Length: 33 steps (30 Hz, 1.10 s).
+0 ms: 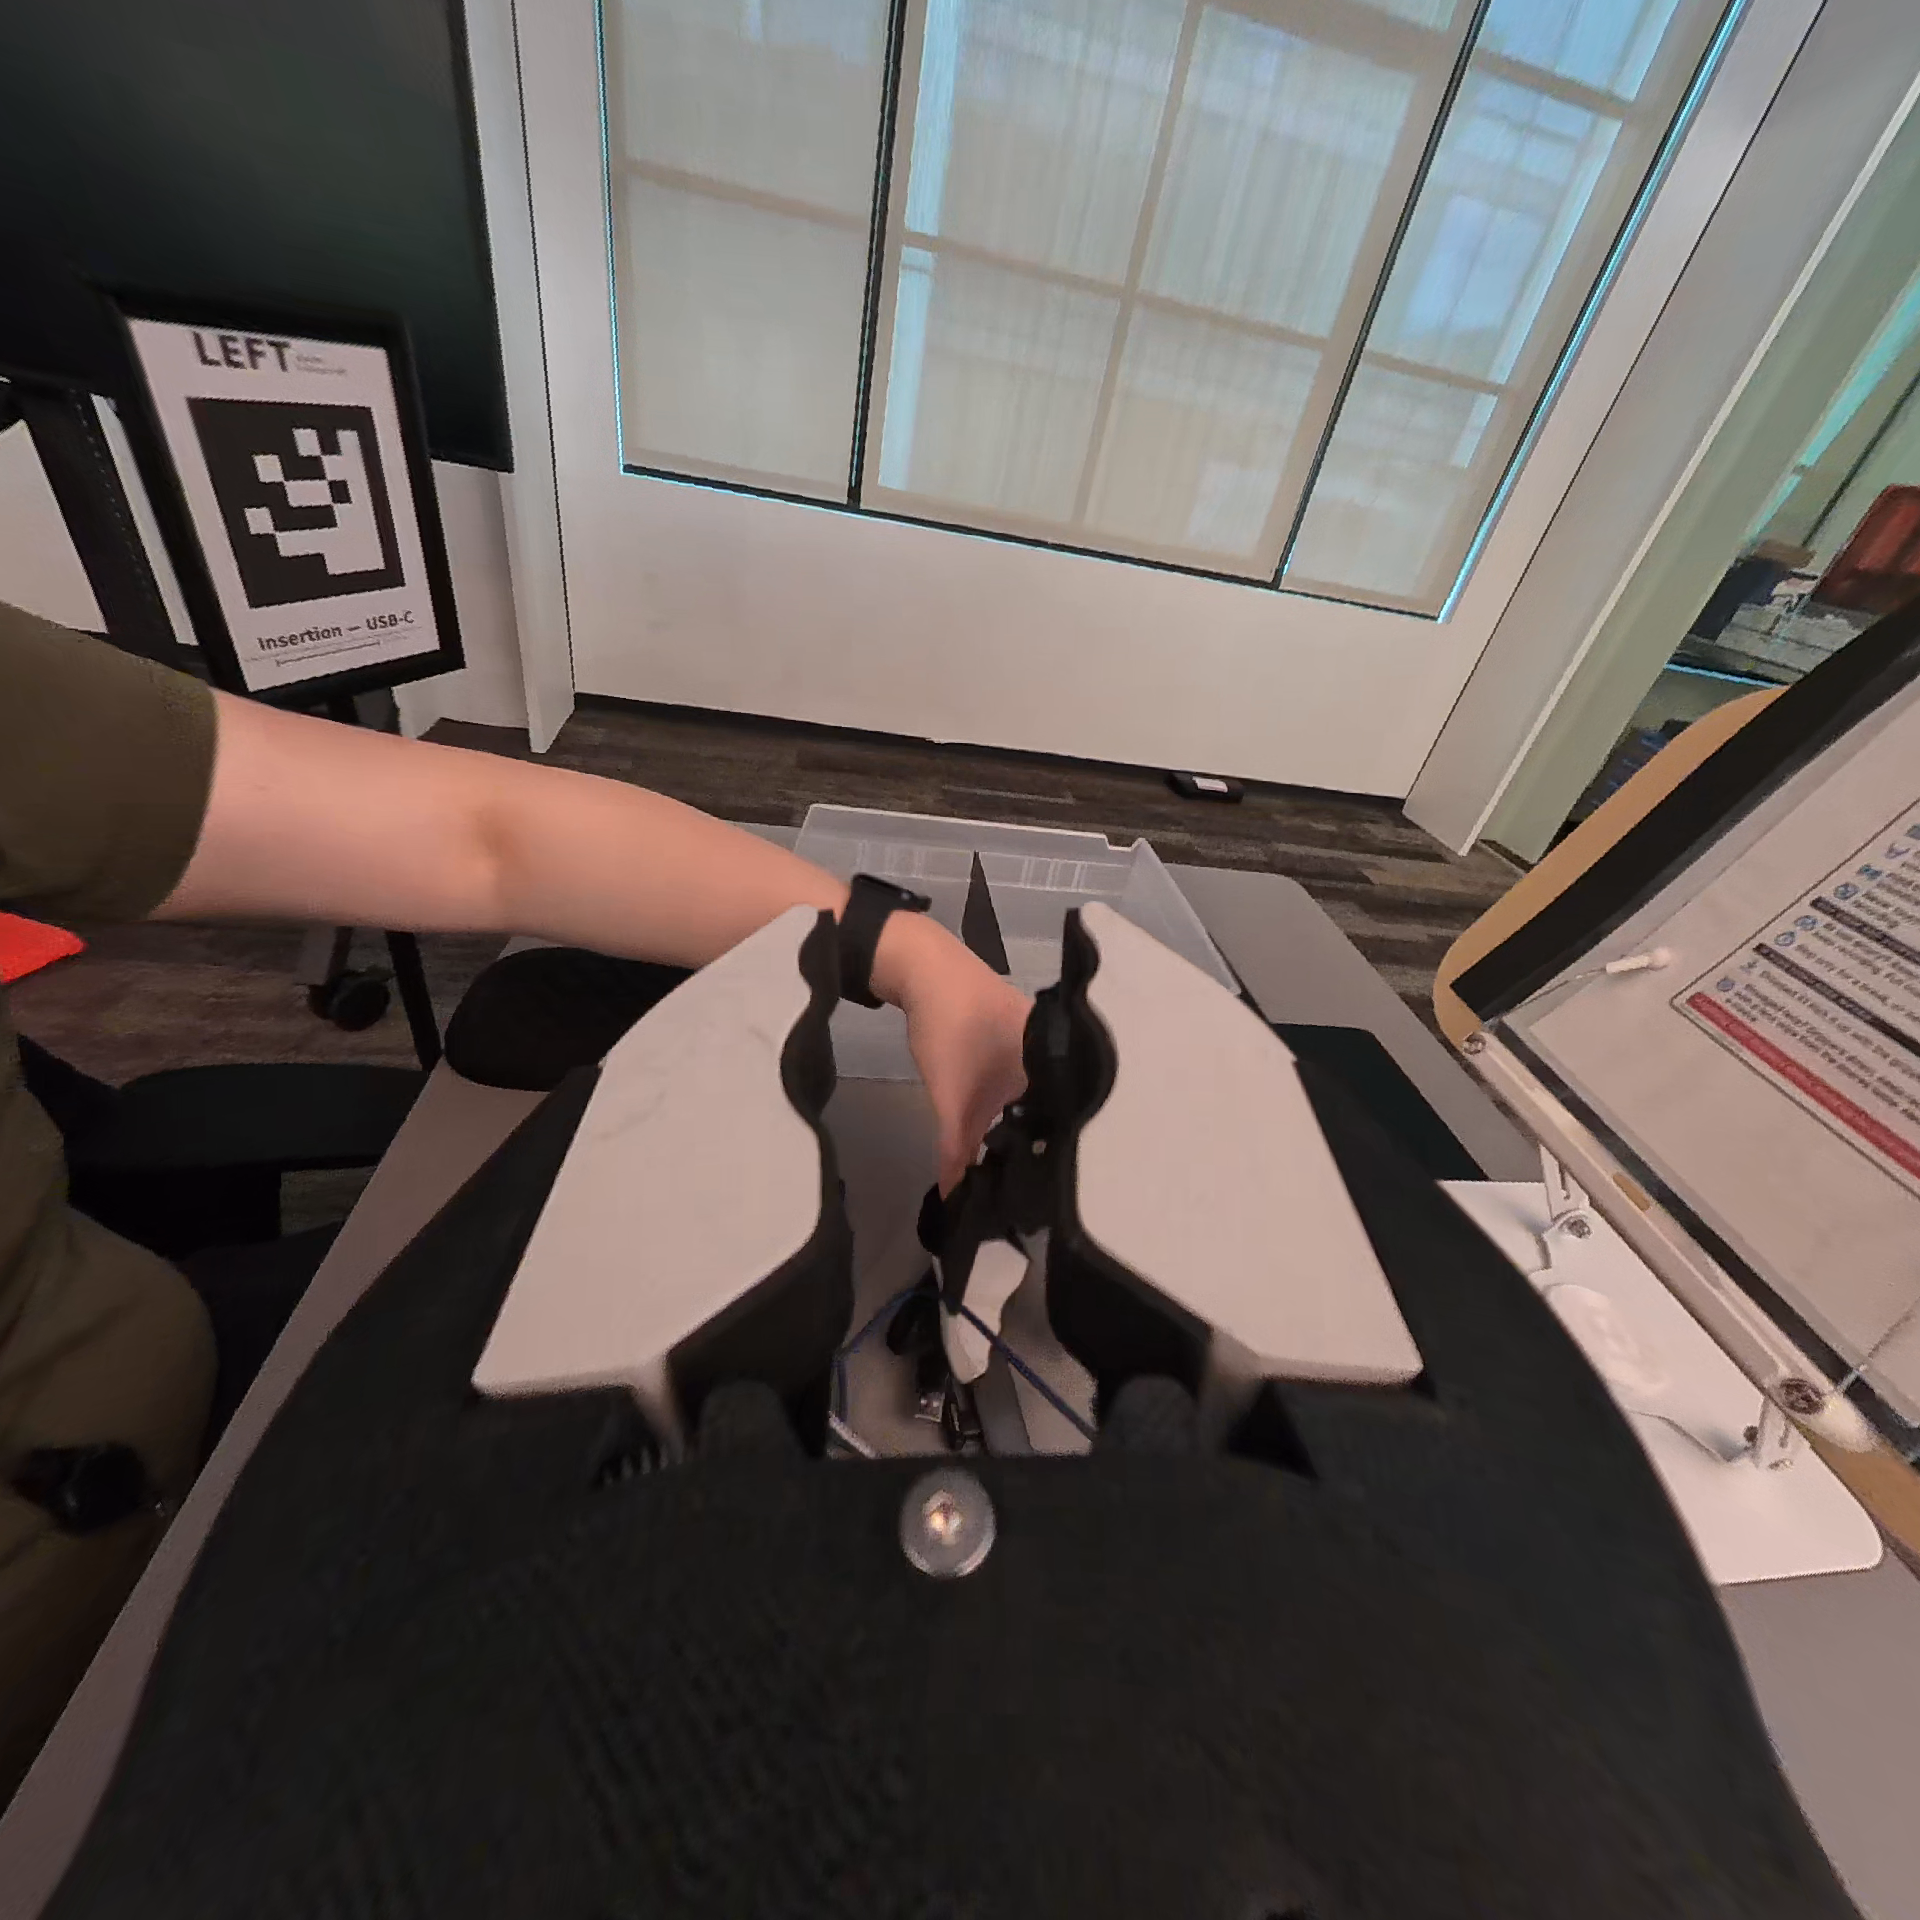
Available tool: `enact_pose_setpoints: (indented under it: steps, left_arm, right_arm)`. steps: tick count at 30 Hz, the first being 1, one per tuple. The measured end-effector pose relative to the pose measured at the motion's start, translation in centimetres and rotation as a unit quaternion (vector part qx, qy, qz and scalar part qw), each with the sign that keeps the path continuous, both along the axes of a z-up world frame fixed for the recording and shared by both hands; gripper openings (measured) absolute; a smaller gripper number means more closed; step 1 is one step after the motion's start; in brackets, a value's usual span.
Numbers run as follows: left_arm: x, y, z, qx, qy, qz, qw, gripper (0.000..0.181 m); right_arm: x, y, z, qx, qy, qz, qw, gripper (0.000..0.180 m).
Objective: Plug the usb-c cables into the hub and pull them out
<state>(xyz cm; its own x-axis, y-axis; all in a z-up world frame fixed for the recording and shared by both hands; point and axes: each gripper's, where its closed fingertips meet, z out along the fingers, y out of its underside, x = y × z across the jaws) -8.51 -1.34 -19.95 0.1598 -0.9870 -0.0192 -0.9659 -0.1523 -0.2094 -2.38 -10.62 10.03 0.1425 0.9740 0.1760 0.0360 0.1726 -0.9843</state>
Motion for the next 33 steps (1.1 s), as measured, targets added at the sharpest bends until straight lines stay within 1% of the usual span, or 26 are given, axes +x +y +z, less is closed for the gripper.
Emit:
enact_pose_setpoints:
  steps: [2,3,5,6,7,9,10,11,13,15,18,21,23,25,27,28,30,33]
  left_arm:
    - [0.1,-0.2,-0.7,-0.003,0.015,-0.017,1.0,0.054]
    - [0.3,-0.3,-0.8,-0.006,0.015,-0.021,1.0,0.051]
    - [0.3,-0.2,-0.8,-0.002,0.023,-0.026,0.999,0.053]
    - [0.3,-0.4,-0.8,-0.005,0.025,-0.027,0.999,0.05]
    - [0.4,-0.7,-0.8,-0.01,0.024,-0.026,0.999,0.044]
    - [0.4,-1.0,-0.8,-0.012,0.022,-0.019,1.0,0.038]
    - [0.4,-1.1,-0.8,-0.012,0.021,-0.017,1.0,0.032]
    - [0.5,-1.2,-0.7,-0.008,0.018,-0.015,1.0,0.022]
    - [0.3,-0.9,-0.6,0.018,0.017,-0.005,1.0,0.022]
    - [-0.1,-0.3,-0.2,0.062,0.013,0.007,0.998,0.022]
    - [-0.1,0.5,1.9,0.121,-0.038,0.041,0.991,0.022]
    - [-0.2,1.1,5.2,0.183,-0.098,0.072,0.976,0.022]
    - [-0.9,1.8,7.6,0.267,-0.093,0.066,0.957,0.022]
    - [-1.4,1.8,9.6,0.341,-0.063,0.04,0.937,0.022]
    - [-1.6,1.7,11.4,0.397,-0.047,0.022,0.916,0.021]
    - [-1.5,1.5,11.9,0.409,-0.046,0.015,0.911,0.022]
    - [-1.2,1.1,13.0,0.423,-0.061,0.01,0.904,0.022]
    - [-1.2,0.6,14.6,0.436,-0.099,0.017,0.894,0.022]
  right_arm:
    - [0.4,-0.1,0.3,0.008,0.001,-0.005,1.0,0.042]
    - [0.5,-0.2,0.4,0.009,0.001,-0.005,1.0,0.042]
    - [0.8,-0.2,0.5,0.01,0.0,-0.006,1.0,0.042]
    - [0.9,-0.2,0.5,0.01,-0.002,-0.007,1.0,0.041]
    - [1.0,-0.2,0.4,0.011,-0.004,-0.007,1.0,0.041]
    - [1.1,0.0,0.4,0.012,-0.006,-0.013,1.0,0.041]
    - [1.2,0.1,0.4,0.012,-0.006,-0.014,1.0,0.041]
    - [1.3,0.1,0.4,0.012,-0.005,-0.015,1.0,0.041]
    - [1.6,0.2,0.5,0.011,-0.003,-0.018,1.0,0.041]
    - [1.9,0.3,0.6,0.013,0.0,-0.021,1.0,0.04]
    - [2.3,0.8,0.9,0.012,0.009,-0.035,0.999,0.039]
    - [2.5,2.5,1.0,0.01,0.022,-0.078,0.997,0.039]
    - [2.6,4.1,0.8,0.008,0.028,-0.119,0.992,0.039]
    - [2.3,5.3,0.2,0.005,0.03,-0.142,0.989,0.04]
    - [1.6,6.5,-0.8,-0.006,0.027,-0.158,0.987,0.046]
    - [1.3,7.2,-1.5,-0.019,0.024,-0.166,0.986,0.05]
    - [0.6,8.2,-3.0,-0.059,0.02,-0.159,0.985,0.054]
    - [-0.7,8.8,-5.2,-0.149,0.026,-0.109,0.983,0.052]
